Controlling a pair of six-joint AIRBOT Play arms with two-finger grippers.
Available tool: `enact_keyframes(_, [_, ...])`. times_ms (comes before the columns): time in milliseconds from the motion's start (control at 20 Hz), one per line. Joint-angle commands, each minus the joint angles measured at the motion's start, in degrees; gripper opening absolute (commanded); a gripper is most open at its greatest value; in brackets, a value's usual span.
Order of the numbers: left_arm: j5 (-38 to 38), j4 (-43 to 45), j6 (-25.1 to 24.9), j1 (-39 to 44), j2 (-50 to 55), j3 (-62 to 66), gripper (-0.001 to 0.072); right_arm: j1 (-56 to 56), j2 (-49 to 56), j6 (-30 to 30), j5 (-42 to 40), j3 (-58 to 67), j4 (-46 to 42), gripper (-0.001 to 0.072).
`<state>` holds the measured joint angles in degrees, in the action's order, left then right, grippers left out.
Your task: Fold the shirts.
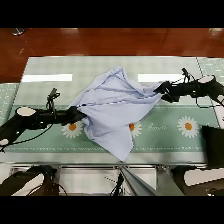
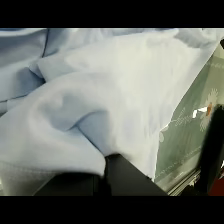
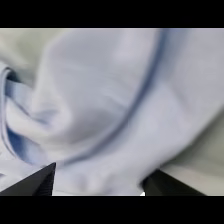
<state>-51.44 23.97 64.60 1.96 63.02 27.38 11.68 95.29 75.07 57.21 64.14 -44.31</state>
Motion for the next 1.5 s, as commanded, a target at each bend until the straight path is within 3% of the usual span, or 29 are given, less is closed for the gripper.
enact_keyframes(0, [-0.26,0.02,-0.07,-0.11,-0.02,0.09,0.0027,-3.23,2.84,1.16,0.46,2.67,-1.62,0.0373])
enact_keyframes(50, [-0.28,0.02,-0.09,-0.09,-0.02,0.13,0.0027,-3.30,2.82,0.70,1.73,2.84,-1.60,0.0022])
enact_keyframes(300, [-3.17,-0.85,-0.07,-0.28,-0.20,8.17,0.0027,-3.28,-2.56,-0.74,10.40,11.37,-3.34,0.0022])
enact_keyframes(450, [-3.67,-7.61,-0.11,-0.28,-0.20,26.43,0.0027,-3.28,-10.60,1.68,10.51,27.63,-4.74,0.0021])
enact_keyframes(600, [-2.56,-8.35,-0.07,-0.28,-0.20,52.15,0.0026,-3.28,-17.62,4.81,11.39,49.57,-7.82,0.0021])
enact_keyframes(700, [-2.64,-3.23,1.40,-0.28,-0.24,68.26,0.0026,-3.28,-23.85,5.97,12.63,58.18,-10.75,0.0022])
enact_keyframes(900, [-3.87,16.48,13.79,-0.28,-1.86,90.75,0.0025,-3.28,-41.16,5.95,15.17,56.83,-16.44,0.0022])
enact_keyframes(1100, [-7.78,27.26,16.31,-0.28,-10.75,92.17,0.0025,-3.28,-52.89,6.01,20.52,55.95,-19.23,0.0022])
enact_keyframes(1350, [-28.94,32.48,16.55,-0.28,-20.59,84.65,0.0026,-3.28,-57.11,9.27,33.81,55.93,-19.21,0.0022])
enact_keyframes(1450, [-36.63,34.12,20.24,-0.28,-21.75,79.36,0.0026,-3.28,-57.11,9.64,37.88,53.55,-19.23,0.0022])
